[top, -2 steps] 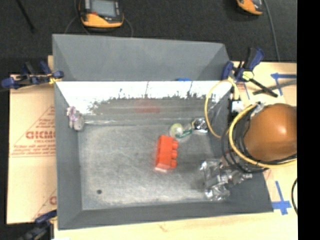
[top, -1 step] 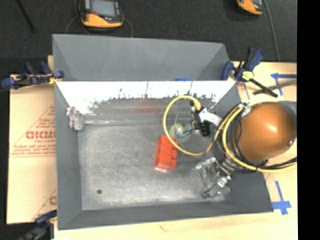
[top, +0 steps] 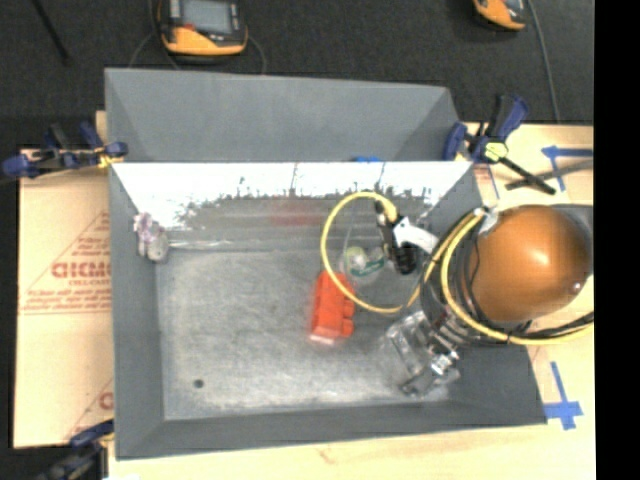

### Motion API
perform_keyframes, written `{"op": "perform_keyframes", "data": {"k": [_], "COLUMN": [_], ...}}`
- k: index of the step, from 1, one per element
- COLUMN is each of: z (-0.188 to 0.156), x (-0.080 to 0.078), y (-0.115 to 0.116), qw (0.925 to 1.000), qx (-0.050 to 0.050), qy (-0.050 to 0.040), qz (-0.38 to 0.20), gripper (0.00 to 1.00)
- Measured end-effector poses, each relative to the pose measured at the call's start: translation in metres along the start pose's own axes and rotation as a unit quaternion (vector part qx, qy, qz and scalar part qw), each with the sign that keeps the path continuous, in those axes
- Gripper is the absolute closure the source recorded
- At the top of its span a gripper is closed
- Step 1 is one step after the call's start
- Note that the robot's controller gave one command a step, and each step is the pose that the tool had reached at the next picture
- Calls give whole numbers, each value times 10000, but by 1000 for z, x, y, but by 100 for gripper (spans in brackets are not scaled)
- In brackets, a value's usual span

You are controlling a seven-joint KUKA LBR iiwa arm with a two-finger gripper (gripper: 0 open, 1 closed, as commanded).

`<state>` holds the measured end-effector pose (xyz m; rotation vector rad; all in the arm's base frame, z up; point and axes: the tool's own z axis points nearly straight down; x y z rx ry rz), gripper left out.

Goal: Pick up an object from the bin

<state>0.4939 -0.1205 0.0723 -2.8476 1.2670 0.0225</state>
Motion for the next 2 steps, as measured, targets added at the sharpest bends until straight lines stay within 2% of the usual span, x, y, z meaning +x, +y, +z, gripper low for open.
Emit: {"op": "perform_keyframes", "data": {"k": [1,2], "z": [-78,-200], "x": [10,4], "y": [0,-9], "qw": [9998,9998], "qx": [-68,-75], "qy": [130,125], "qz": [-145,-159], "gripper": [100,100]}}
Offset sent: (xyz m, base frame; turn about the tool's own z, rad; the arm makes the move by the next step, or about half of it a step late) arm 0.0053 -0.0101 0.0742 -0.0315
